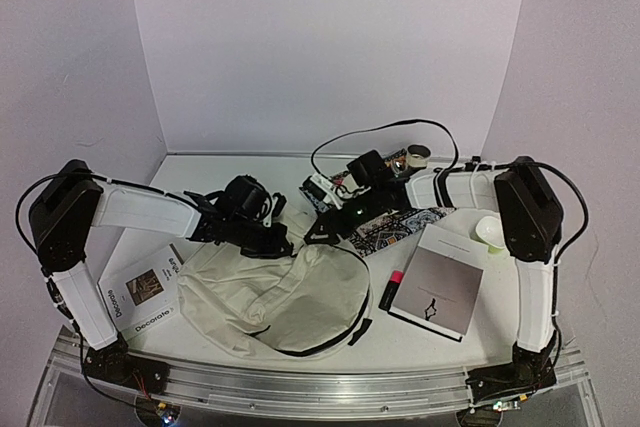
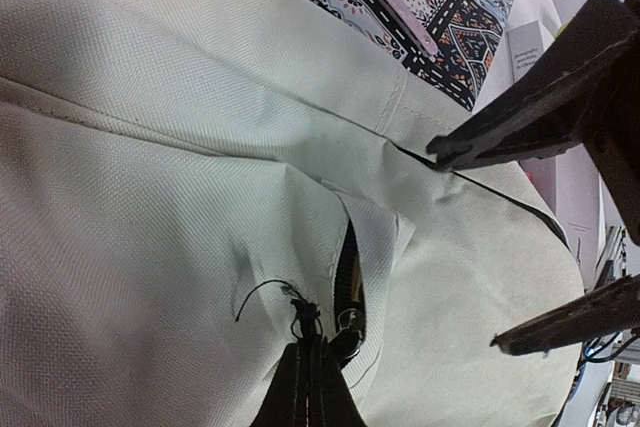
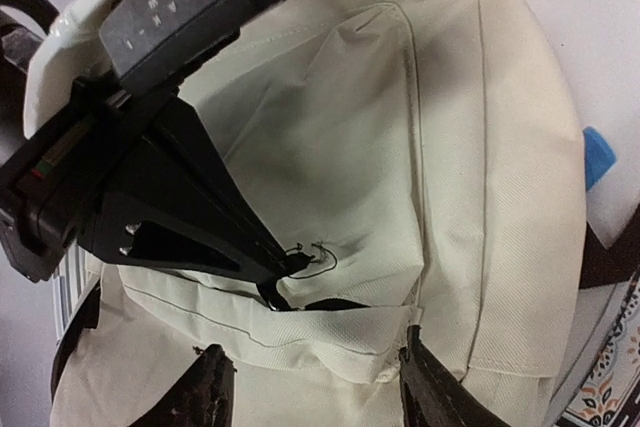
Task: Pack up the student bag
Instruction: Unzip the lower front pocket of the student bag.
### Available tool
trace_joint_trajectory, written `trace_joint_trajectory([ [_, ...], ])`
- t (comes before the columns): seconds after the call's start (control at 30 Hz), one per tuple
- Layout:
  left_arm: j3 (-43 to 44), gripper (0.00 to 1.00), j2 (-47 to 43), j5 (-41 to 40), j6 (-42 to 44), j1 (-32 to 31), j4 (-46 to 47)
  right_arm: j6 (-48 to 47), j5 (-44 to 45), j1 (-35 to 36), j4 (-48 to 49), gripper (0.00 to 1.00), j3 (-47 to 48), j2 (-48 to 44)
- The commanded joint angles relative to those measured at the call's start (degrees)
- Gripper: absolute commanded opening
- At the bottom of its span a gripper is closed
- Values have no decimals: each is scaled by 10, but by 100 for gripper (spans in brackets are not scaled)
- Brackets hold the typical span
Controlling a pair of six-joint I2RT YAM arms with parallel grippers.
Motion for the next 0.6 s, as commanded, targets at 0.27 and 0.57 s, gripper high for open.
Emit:
trace_joint_trajectory([
  [0.27,27,0,-3,3,11,-1,2,-42,-65,3,-19,40,25,56],
  [0.57,22,0,-7,10,11,-1,2,-39,-31,2,-21,32,27,65],
])
